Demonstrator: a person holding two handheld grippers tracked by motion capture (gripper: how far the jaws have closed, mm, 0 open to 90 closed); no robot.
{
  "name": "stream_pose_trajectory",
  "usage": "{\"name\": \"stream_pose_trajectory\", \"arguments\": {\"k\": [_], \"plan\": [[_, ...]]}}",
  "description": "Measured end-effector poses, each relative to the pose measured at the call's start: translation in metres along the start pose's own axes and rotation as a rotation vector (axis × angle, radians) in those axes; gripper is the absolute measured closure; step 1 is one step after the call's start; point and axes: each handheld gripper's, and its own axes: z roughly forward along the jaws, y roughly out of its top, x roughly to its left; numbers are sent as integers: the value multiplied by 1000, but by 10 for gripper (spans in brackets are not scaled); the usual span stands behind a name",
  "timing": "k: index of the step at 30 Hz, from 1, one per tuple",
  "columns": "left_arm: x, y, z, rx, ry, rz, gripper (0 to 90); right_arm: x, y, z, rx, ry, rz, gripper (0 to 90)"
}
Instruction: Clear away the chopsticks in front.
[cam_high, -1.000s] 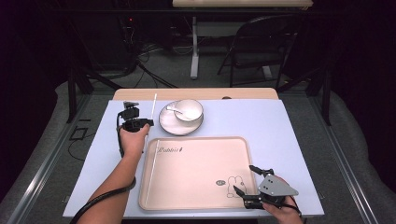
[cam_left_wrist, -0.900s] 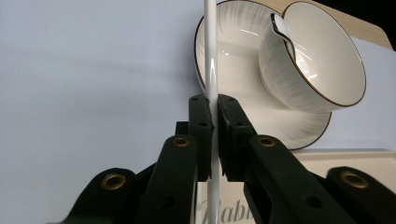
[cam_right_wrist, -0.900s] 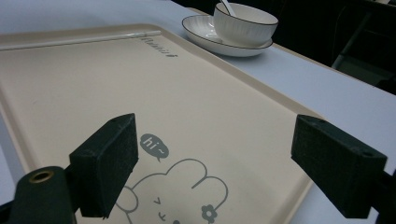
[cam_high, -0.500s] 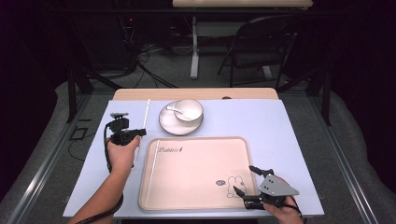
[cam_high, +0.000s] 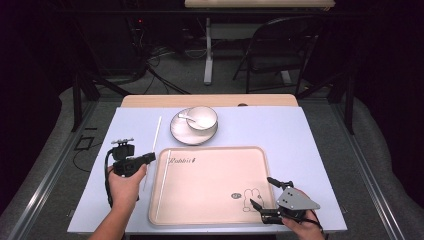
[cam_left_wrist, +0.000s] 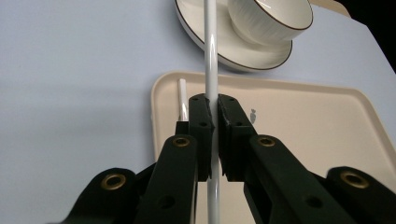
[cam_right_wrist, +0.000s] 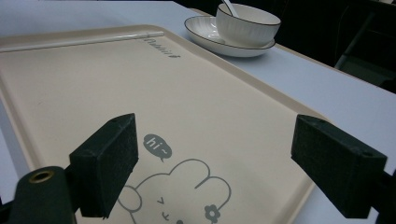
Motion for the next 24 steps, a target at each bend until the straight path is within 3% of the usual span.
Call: {"name": "stream_pose_trajectory", "arguments": {"k": [6, 7, 9, 10, 19, 24], "plan": [[0, 0, 0, 0, 0, 0, 850, 0, 0, 0, 0, 0, -2, 141], [-2, -27, -2, -3, 0, 1, 850, 0, 0, 0, 0, 0, -2, 141], [-2, -27, -2, -3, 0, 1, 849, 0, 0, -1, 2, -2, -5, 141], [-3, -39, 1, 8, 4, -4, 849, 0, 0, -1, 2, -2, -5, 141], [-7, -60, 9, -5, 44, 26, 849, 1, 0, -1, 3, -2, -10, 141], [-5, -71, 17, 13, 54, 21, 849, 2, 0, -1, 5, 0, -14, 141]]}}
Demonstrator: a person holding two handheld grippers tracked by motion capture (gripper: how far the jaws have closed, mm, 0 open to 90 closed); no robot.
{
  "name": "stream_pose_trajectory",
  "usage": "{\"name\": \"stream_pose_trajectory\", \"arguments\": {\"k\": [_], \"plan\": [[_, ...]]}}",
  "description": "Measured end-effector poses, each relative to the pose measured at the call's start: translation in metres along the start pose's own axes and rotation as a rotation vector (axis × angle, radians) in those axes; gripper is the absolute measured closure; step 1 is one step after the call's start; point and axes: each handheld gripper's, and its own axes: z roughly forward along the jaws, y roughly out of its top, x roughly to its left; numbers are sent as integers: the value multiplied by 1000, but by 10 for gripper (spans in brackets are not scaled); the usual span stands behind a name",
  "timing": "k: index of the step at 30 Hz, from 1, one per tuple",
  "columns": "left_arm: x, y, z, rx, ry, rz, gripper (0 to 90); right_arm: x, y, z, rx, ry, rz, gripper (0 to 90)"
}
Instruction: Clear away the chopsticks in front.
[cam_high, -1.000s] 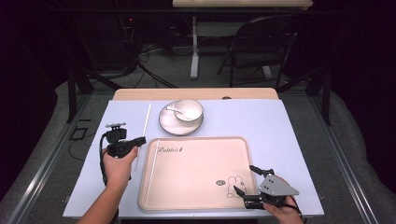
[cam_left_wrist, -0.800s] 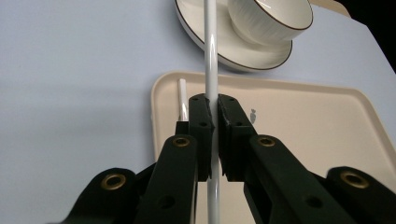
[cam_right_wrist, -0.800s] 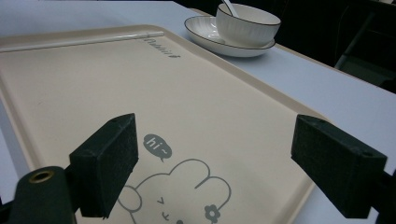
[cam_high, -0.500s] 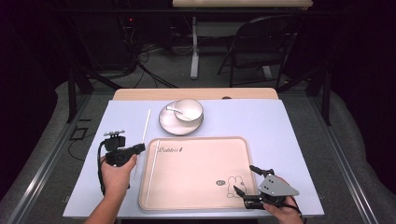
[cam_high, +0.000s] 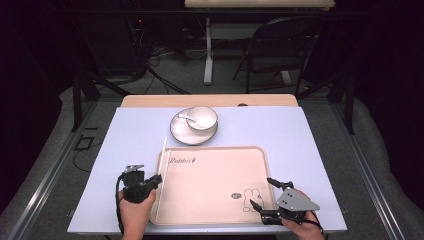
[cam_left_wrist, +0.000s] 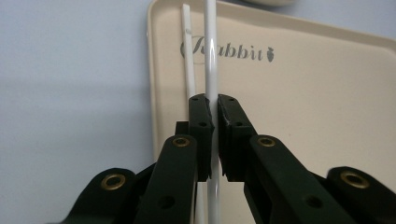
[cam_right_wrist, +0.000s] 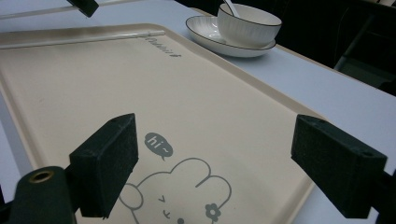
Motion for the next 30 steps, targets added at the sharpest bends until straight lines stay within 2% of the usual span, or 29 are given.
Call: {"name": "stream_pose_trajectory", "arguments": {"k": [3, 9, 19, 30], "plan": [[1, -3, 3, 17, 0, -3, 849, 0, 0, 0, 0, 1, -2, 142], [2, -7, 7, 34, 41, -1, 848, 1, 0, 0, 1, 3, -6, 142], [3, -10, 8, 53, 45, -35, 847, 1, 0, 1, 1, 5, -9, 141], [4, -12, 10, 62, 62, -41, 846, 1, 0, 1, 1, 6, -12, 142]]}}
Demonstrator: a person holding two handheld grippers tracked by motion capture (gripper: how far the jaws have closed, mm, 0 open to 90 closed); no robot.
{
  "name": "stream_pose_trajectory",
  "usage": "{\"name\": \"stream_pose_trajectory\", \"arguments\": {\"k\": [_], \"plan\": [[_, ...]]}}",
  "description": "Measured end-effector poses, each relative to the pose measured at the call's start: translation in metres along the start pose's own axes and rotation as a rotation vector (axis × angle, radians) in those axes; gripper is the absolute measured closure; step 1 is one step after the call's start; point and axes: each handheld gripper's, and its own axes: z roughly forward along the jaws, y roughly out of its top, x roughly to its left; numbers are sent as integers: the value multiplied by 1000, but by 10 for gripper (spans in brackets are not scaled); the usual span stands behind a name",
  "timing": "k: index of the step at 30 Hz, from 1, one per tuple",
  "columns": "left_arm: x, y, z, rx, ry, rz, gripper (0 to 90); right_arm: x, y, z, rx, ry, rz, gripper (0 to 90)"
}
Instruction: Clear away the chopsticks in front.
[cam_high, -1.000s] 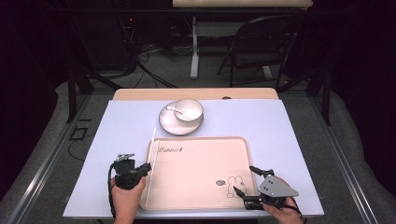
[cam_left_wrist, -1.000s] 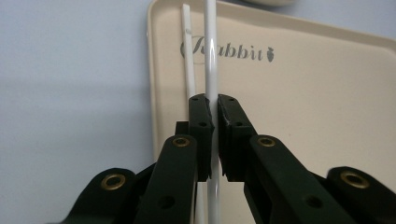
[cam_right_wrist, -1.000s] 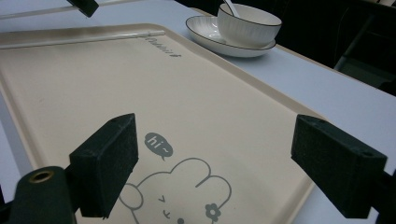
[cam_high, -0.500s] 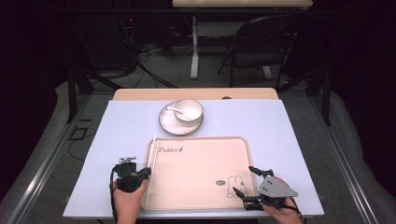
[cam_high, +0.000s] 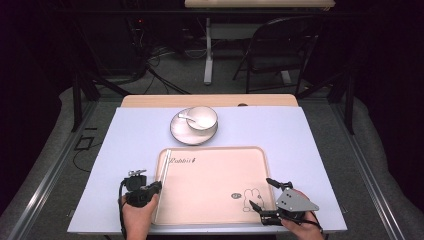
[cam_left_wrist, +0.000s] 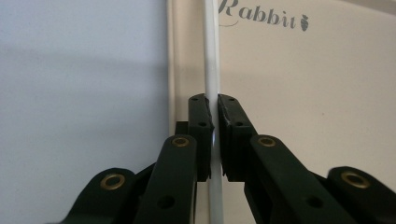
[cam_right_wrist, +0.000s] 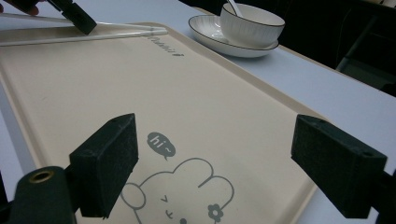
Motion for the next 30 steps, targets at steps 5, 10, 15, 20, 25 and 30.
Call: {"name": "stream_pose_trajectory", "arguments": {"k": [5, 10, 15, 20, 25, 30], "plan": [[0, 0, 1, 5, -5, -11, 846, 0, 0, 0, -1, 0, 0, 142], [1, 0, 3, 7, -8, -16, 842, 0, 0, 0, 0, 2, -1, 141], [1, -1, 4, 6, -12, -19, 839, 0, 0, 0, 0, 2, -2, 142], [1, -2, 4, 2, -11, -18, 825, 0, 0, 0, 1, 2, -1, 142], [1, -2, 4, 1, -18, -19, 818, 0, 0, 0, 1, 3, -2, 142], [0, -1, 1, -21, -32, -8, 779, 0, 0, 0, 1, 3, -2, 142]]}}
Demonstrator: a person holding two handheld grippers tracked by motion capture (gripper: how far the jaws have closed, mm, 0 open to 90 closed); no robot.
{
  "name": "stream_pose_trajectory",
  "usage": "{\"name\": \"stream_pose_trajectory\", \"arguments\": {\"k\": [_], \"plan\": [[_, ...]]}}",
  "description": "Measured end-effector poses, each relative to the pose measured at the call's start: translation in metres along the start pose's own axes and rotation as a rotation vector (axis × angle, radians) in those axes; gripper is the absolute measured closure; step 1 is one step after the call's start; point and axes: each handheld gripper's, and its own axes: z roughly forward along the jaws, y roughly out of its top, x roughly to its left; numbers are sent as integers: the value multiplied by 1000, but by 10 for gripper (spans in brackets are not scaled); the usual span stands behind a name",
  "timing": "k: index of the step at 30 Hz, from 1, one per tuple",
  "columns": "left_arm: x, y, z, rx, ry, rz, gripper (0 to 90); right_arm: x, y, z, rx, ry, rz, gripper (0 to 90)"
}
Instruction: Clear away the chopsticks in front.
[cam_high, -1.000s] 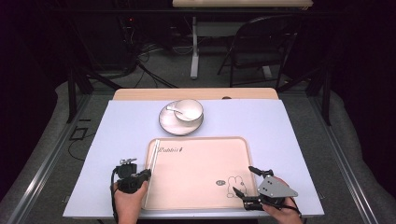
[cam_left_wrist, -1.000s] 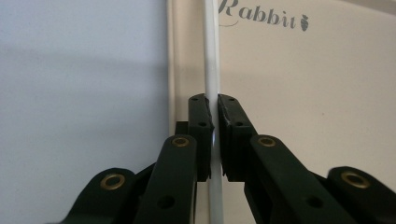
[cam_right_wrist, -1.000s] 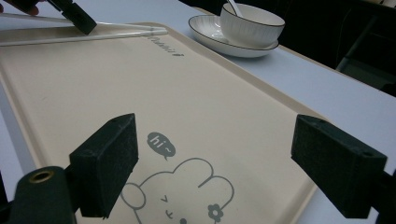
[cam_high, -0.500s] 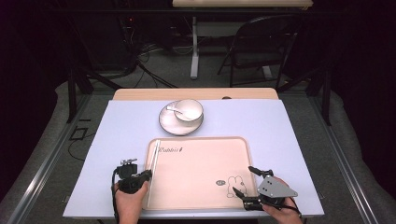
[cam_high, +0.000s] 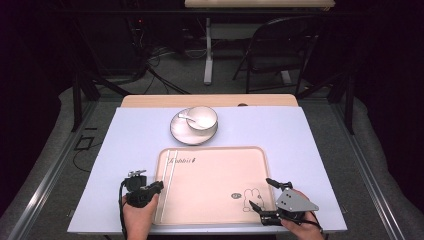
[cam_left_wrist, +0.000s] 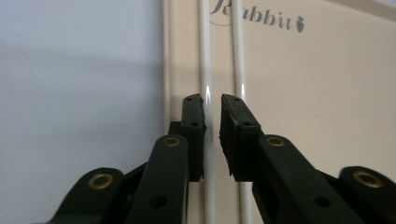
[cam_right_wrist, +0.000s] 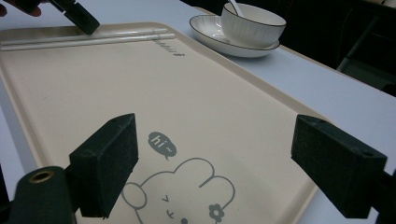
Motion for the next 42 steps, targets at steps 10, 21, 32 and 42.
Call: {"name": "stream_pose_trajectory", "arguments": {"k": [10, 21, 32, 42], "plan": [[-2, 1, -3, -22, -17, 17, 621, 0, 0, 1, 2, 1, 1, 142], [-1, -2, -2, -136, -28, 132, 432, 0, 0, 1, 2, 2, -1, 142], [-2, 2, -1, -155, -5, 174, 327, 0, 0, 0, 0, 2, 1, 141], [1, 7, -1, -111, 16, 168, 339, 0, 0, 0, 1, 3, 1, 142]]}}
